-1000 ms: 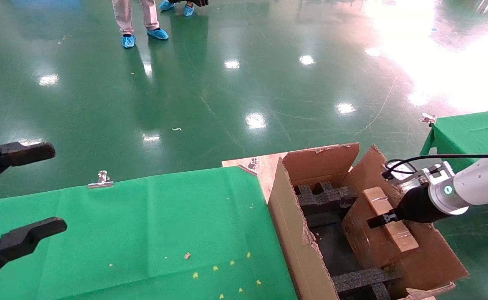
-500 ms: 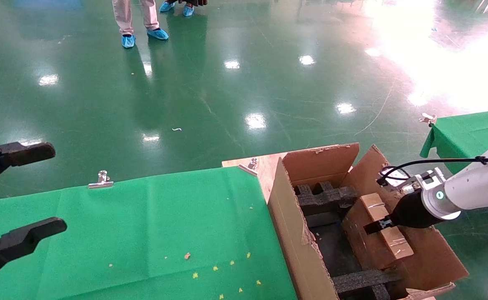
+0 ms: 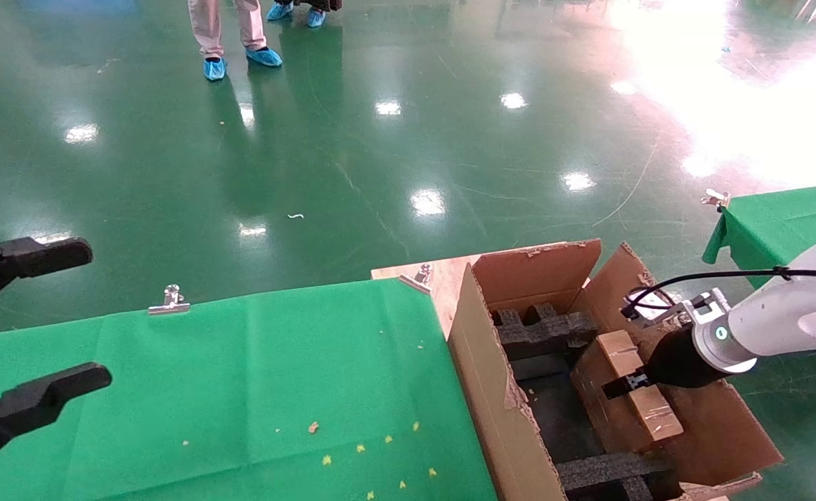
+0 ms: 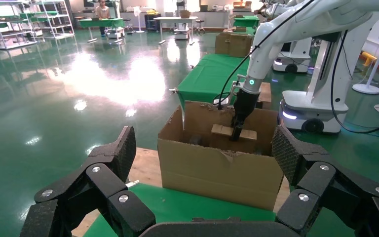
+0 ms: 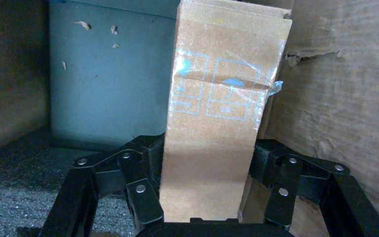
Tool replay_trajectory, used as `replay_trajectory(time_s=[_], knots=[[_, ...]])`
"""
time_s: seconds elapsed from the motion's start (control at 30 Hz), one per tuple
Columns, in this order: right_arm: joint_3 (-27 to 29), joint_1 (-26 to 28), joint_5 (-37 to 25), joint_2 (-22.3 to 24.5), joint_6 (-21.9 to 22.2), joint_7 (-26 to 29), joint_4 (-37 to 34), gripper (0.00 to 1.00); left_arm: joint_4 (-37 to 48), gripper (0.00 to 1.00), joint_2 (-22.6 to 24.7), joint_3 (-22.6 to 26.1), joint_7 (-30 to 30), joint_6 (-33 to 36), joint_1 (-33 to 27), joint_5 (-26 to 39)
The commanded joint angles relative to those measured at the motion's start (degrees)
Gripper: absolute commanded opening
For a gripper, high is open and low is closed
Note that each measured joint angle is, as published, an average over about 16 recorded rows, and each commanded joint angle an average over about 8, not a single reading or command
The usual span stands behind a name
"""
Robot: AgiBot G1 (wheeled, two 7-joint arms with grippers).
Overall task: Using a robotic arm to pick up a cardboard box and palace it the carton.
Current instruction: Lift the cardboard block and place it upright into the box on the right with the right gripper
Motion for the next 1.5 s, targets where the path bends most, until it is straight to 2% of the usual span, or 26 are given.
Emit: replay_trajectory(time_s=[0.03,0.17,0.2,0.43,0.47,1.5], knots=[[0.23,-0.79,0.4,-0.48,-0.42,-0.57,-1.15,0.0,0.0,1.0,0.0,0.0,0.0,0.0,0.0,0.0],[0.73,-1.8,1.17,-1.17,-1.33,-1.71,-3.19,0.0,0.0,1.0,0.0,0.0,0.0,0.0,0.0,0.0],[0.86,-1.97,1.35,-1.29,-1.54,-1.98,-3.58,0.05,0.0,1.0,0.0,0.0,0.0,0.0,0.0,0.0],[1.54,-2.64,2.19,-1.79,-2.29,-3.6,-5.28,0.93,0.01,1.0,0.0,0.0,0.0,-0.01,0.01,-0.01],[1.58,-2.68,2.23,-1.83,-2.31,-3.71,-5.39,1.0,0.02,1.0,-0.01,0.0,0.0,-0.01,0.01,-0.01],[1.65,-1.81,2.32,-1.35,-2.41,-3.72,-4.74,1.0,0.02,1.0,-0.01,0.0,0.0,-0.02,0.02,-0.01]])
